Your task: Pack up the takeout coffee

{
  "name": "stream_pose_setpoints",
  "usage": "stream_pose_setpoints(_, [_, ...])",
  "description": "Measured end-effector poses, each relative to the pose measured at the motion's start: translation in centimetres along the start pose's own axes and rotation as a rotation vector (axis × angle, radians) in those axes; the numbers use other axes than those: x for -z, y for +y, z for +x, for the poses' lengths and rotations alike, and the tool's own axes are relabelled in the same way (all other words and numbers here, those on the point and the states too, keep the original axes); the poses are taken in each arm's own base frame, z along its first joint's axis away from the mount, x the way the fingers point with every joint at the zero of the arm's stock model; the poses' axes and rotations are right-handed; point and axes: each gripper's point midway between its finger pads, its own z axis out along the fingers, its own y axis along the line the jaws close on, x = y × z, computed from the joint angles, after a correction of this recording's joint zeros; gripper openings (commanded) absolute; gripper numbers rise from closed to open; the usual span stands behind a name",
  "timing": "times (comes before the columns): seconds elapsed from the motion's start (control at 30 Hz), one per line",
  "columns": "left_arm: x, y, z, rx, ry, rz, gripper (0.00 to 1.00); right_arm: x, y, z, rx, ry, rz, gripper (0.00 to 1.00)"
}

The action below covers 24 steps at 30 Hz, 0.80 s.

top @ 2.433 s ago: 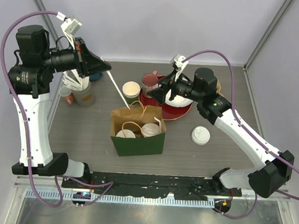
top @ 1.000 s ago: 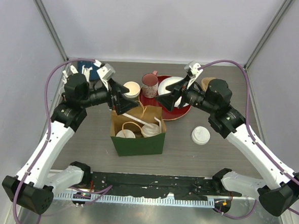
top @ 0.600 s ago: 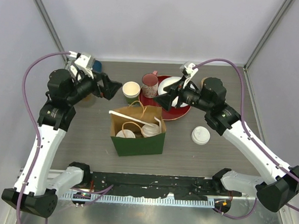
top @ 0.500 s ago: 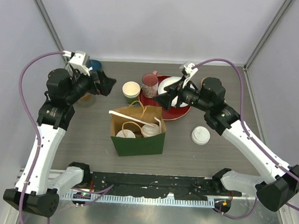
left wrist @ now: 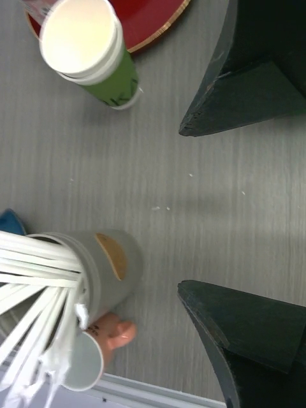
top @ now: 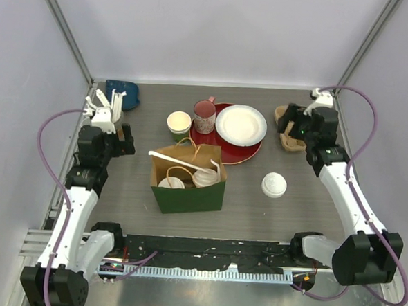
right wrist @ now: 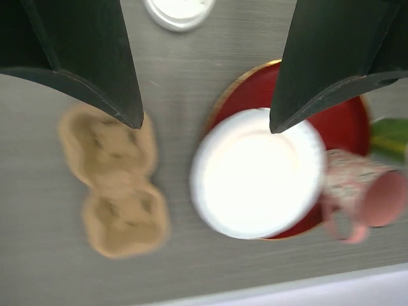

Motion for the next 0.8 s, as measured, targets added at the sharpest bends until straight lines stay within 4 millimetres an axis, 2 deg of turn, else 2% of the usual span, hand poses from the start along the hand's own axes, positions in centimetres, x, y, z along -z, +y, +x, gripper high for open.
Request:
stream_pose_setpoints(0.1, [0.6,0.5,2.1,-0.051,-0.016,-0.002,1.0,1.0,-5.2,2.5,-0.036,-0.005,0.155,0.85])
stream_pose_setpoints(0.17, [0.7,0.7,3.6,-0.088,-0.023,0.007,1.0,2.0,-7.1,4.3,-0.037,-0.028,0.223,0.86])
stream_pose_setpoints(0.33, [0.6,0.7,7.2,-0.14,-0.027,0.038,0.99,4.0,-9.7,8.3,-0.022,-0.118,0.324,0.85])
stream_pose_setpoints(0.37, [0.5,0.8,7.8,-0.142,-0.035,0.038,0.95,4.2,-10.1,8.9,-0.019,-0.13,0.34,0.85])
stream_pose_setpoints(0.57, [0.1,1.1,11.5,-0.133,-0.05,0.038,0.9,5.7,-12.4,13.6,-0.014,-0.198,0.421,0.83])
stream_pose_setpoints(0.8, [-0.3,1.4,14.2,-0.133,0.004,0.036,0.83,6.3,-12.9,14.6,-0.022,-0.293,0.426,0.8])
